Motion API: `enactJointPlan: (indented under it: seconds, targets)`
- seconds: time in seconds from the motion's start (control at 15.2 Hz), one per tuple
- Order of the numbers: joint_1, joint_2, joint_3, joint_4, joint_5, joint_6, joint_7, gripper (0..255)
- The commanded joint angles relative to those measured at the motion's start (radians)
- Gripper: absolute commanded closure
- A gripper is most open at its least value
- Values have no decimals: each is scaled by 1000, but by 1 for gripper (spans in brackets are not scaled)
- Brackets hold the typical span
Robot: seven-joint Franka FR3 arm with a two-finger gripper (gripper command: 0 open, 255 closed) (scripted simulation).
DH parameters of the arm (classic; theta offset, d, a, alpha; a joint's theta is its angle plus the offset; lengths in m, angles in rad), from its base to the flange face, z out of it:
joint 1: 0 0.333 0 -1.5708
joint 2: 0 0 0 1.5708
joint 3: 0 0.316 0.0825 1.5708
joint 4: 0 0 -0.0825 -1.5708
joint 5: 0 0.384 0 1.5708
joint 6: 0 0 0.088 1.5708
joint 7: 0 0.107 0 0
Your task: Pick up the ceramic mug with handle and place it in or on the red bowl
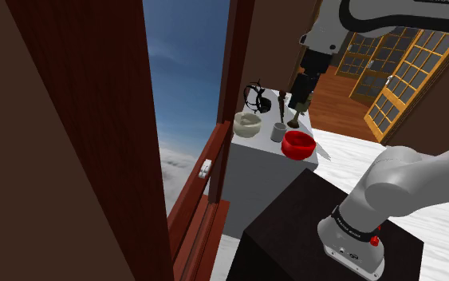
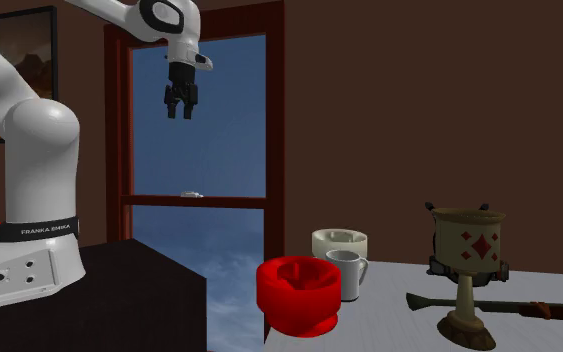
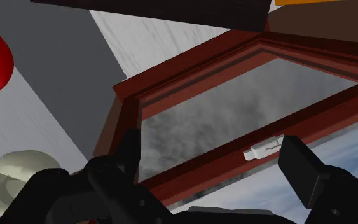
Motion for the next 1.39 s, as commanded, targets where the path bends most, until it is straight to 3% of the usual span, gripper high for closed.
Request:
enactJointPlan:
  seconds: [0.0,0.66,1.32]
  targets:
    - [0,0,0,0,0,0,0,0]
    - [-63,196,-107,-84,-98,270,-135,0]
    - [-109,497,-218,-44,-139,534,-266,0]
